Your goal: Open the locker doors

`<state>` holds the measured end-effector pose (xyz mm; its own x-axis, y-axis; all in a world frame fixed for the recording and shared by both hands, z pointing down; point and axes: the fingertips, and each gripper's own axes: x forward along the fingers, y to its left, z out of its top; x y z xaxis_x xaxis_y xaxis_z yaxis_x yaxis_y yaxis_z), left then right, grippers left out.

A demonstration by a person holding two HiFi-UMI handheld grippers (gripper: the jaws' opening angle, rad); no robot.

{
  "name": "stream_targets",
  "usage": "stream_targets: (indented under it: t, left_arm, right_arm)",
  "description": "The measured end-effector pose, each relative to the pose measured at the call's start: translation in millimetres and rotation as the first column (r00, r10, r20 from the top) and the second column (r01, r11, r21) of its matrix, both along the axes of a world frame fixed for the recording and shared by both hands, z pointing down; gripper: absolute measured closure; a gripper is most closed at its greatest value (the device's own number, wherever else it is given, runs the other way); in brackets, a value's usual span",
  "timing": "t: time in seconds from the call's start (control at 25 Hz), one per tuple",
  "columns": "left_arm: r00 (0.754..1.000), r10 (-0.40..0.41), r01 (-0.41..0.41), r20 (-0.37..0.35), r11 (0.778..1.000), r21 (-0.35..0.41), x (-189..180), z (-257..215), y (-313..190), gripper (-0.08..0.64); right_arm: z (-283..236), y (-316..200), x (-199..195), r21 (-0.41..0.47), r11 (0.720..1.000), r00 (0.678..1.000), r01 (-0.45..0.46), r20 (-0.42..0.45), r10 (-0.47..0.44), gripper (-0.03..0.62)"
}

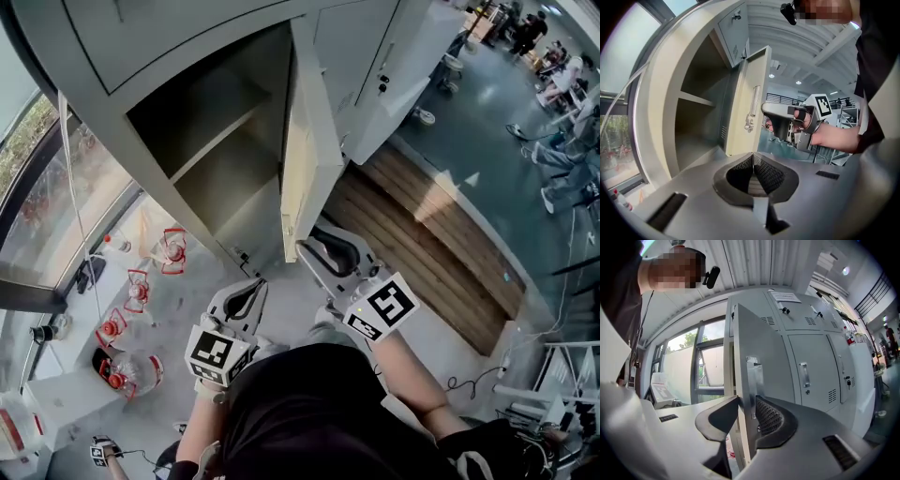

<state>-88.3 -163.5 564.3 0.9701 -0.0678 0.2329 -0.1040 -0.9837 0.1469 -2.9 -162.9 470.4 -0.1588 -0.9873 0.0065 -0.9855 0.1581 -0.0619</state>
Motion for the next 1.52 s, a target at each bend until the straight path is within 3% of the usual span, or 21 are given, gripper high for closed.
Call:
stream_targets:
  t: [0.36,0.76,0.88,0.96,1.52]
  left_arm:
    - [0.992,0.122,-0.122,0.001,0.992,-0.007,57.3,7.2,23.0,0.541]
    - [0.982,0.189,-0.189,0.014,0.982,-0.011,115.9,7.8,37.6,0.541]
    - [0.981,0.19,-0.19,0.022,0.982,-0.012,129.5,9.2,38.0,0.541]
    - [0.982,0.189,-0.189,0.023,0.982,-0.009,138.0,9.6,36.6,0.541]
    - [0.993,0.11,-0.109,0.033,0.994,-0.023,175.8,10.5,25.9,0.541]
  right_arm:
    - [-1.1,39.2,49.3,0.027,0.997,0.997,-0.075,0.003,0.075,0.497]
    - [-2.5,66.4,124.9,0.047,0.982,0.983,-0.183,0.037,0.181,0.503]
    - [-3.5,71.5,149.9,0.053,0.975,0.976,-0.217,0.041,0.215,0.51]
    - [-4.3,70.9,164.6,0.06,0.97,0.972,-0.234,0.041,0.232,0.551]
    - [-11.1,59.6,231.8,0.072,0.967,0.967,-0.243,0.1,0.235,0.551]
